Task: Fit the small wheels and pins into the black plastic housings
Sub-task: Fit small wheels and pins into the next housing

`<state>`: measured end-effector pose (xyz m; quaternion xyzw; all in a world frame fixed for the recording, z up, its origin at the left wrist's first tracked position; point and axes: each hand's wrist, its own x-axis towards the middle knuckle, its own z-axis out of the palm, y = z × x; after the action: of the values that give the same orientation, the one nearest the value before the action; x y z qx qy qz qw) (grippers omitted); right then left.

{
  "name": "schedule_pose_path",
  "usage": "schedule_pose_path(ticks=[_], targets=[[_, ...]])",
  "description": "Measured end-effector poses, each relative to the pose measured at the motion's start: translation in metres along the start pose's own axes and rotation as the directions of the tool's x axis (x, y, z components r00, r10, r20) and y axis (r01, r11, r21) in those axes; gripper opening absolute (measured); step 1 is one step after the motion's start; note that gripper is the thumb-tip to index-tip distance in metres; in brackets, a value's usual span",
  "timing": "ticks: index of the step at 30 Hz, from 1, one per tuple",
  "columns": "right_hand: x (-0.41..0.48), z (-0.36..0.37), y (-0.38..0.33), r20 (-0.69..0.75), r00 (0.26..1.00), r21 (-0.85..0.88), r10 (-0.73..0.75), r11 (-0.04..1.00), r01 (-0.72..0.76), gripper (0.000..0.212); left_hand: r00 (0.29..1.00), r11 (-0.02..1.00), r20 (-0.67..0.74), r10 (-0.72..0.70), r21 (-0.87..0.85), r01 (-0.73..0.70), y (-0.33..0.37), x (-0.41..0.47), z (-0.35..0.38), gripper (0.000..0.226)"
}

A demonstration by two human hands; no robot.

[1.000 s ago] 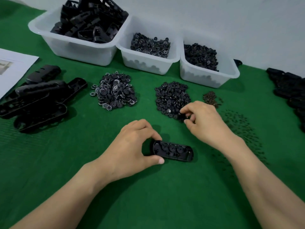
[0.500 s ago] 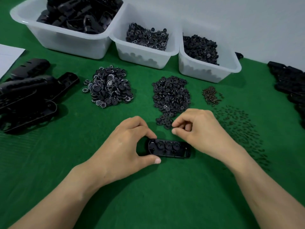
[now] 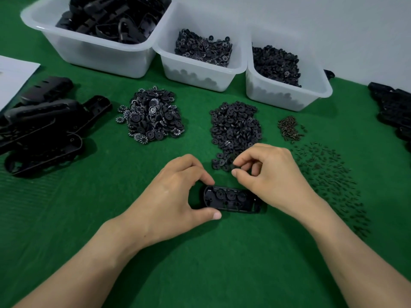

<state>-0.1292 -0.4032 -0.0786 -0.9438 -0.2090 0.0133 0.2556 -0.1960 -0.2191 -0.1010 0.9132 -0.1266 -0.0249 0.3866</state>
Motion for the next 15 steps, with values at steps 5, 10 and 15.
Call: schedule_pose_path(ticks=[5, 10, 15], targets=[[-0.016, -0.011, -0.008, 0.091, 0.984, 0.098, -0.156, 0.984, 0.147, 0.010, 1.000, 1.000, -0.007, 0.006, 0.011, -0.006, -0.001, 0.000, 0.001, 0.044], [-0.022, -0.006, -0.014, 0.175, 0.962, 0.087, -0.211, 0.976, 0.199, 0.011, 1.000, 1.000, -0.016, 0.006, 0.012, -0.006, -0.001, 0.001, 0.001, 0.044], [-0.022, -0.002, -0.013, 0.139, 0.961, 0.068, -0.238, 0.971, 0.231, 0.011, 1.000, 1.000, -0.023, 0.006, 0.006, -0.005, -0.001, 0.001, 0.002, 0.043]])
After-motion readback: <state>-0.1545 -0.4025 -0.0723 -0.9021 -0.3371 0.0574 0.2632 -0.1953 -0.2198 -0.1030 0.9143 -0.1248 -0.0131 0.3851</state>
